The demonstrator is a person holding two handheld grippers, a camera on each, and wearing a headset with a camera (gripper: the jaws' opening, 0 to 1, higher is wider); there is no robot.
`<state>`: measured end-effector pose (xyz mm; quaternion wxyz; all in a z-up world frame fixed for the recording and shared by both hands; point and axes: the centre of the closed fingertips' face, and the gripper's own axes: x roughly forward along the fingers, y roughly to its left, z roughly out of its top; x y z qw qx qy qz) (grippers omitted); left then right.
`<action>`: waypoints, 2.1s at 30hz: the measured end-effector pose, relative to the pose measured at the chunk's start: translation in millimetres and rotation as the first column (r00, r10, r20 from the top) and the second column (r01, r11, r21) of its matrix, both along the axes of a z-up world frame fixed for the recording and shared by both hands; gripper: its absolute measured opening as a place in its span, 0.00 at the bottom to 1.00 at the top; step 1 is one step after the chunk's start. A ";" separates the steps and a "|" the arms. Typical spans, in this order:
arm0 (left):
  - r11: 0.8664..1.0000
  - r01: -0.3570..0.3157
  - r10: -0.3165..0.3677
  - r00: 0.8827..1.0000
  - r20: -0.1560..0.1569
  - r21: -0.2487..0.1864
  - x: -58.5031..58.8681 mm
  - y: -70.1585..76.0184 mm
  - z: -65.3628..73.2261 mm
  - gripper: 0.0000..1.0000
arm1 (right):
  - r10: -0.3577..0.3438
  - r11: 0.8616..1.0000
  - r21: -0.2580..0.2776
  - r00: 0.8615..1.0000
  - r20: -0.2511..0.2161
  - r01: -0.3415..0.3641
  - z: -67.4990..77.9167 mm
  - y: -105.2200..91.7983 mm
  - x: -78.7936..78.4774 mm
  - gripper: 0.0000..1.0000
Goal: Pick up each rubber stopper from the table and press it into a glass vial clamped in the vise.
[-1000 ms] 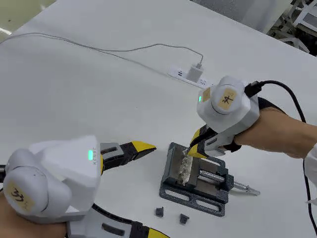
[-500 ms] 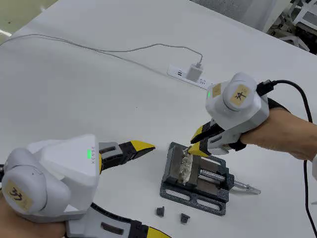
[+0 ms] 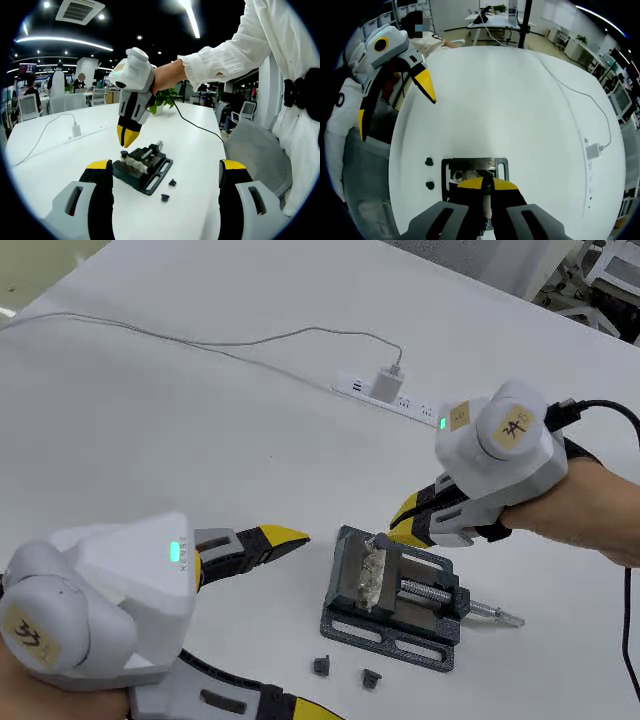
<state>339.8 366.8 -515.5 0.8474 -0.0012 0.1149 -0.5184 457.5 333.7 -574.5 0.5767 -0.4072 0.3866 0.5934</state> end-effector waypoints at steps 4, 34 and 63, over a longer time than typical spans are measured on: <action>1.000 0.000 0.000 1.000 -0.002 0.000 0.4 0.0 0.0 0.86 | 0.007 1.000 0.000 1.000 -0.007 -0.007 -4.2 1.7 -2.4 0.00; 1.000 0.007 -0.007 1.000 -0.013 0.004 0.3 1.0 -6.0 0.86 | 0.033 0.998 -0.047 0.999 -0.011 -0.034 -15.2 0.6 -0.1 0.00; 1.000 0.018 -0.017 1.000 -0.023 0.019 1.8 0.2 -13.7 0.89 | 0.053 0.994 -0.099 0.998 -0.028 -0.056 -16.2 2.0 0.1 0.00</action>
